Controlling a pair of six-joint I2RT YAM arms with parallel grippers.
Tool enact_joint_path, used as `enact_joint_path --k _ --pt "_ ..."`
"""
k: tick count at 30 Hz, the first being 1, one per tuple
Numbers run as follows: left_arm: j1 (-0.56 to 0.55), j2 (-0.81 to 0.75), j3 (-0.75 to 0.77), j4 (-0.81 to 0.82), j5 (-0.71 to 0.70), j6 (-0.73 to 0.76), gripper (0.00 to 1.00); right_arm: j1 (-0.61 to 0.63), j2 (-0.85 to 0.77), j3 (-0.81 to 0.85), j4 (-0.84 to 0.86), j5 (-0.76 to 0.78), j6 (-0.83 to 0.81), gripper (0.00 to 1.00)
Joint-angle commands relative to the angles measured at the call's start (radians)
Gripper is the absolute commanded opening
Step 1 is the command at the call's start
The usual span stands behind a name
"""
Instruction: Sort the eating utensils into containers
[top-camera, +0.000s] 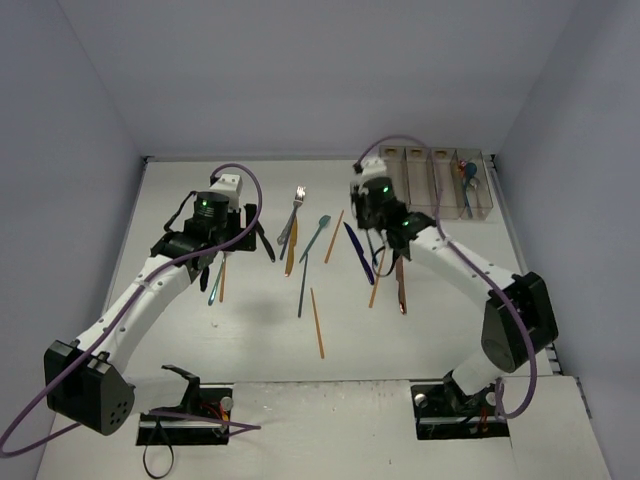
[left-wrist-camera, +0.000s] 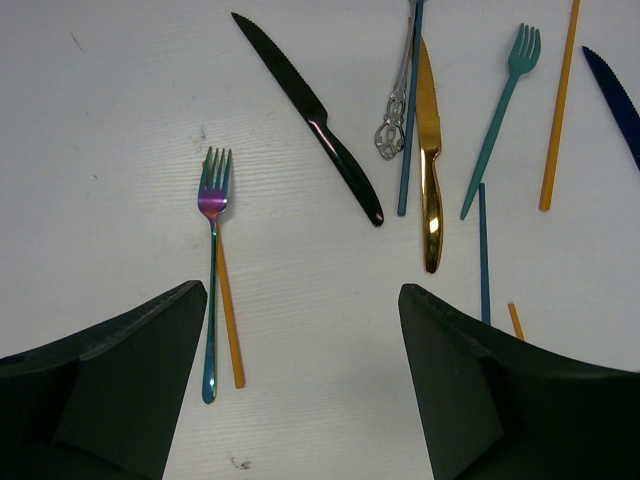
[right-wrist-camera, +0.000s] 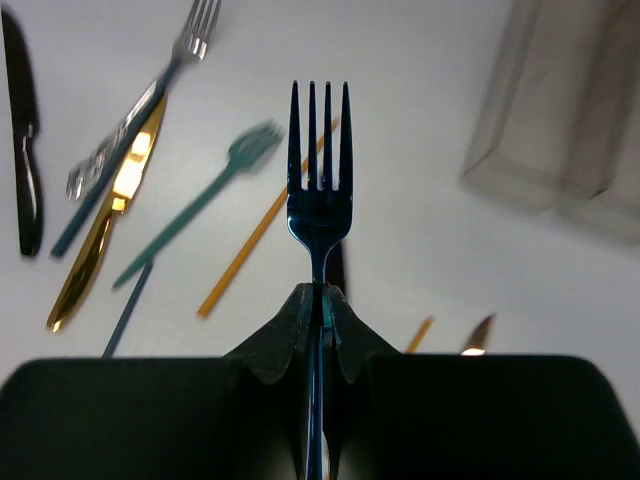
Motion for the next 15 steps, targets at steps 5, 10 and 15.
enact_joint_path --k 5,10,15 --pt "0.000 -0.003 0.019 0.037 0.004 -0.010 0.75 -0.353 0.063 0.294 0.060 0.015 -0.365 0.00" --pt "0.002 0.016 0.023 0.034 0.011 -0.012 0.75 -0.506 0.240 0.473 0.077 -0.095 -0.367 0.00" --pt "0.002 0.037 0.027 0.028 0.001 -0.004 0.75 -0.578 0.391 0.608 0.096 -0.138 -0.368 0.00"
